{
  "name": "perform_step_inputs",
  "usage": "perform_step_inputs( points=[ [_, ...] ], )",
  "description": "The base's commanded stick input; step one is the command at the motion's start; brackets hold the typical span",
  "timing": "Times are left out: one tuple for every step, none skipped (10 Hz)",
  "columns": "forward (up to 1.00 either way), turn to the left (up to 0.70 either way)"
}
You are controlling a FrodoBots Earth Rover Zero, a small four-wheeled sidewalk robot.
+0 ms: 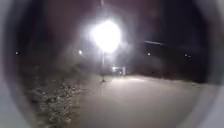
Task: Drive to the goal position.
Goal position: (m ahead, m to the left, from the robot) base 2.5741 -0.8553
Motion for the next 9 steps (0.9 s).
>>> perform_step_inputs(
  points=[
    [0.85, 0.0],
    [0.85, 0.0],
    [0.85, 0.0],
    [0.85, 0.0],
    [0.85, 0.0],
    [0.85, 0.0],
    [0.85, 0.0],
    [0.85, 0.0],
    [0.85, 0.0]
  ],
)
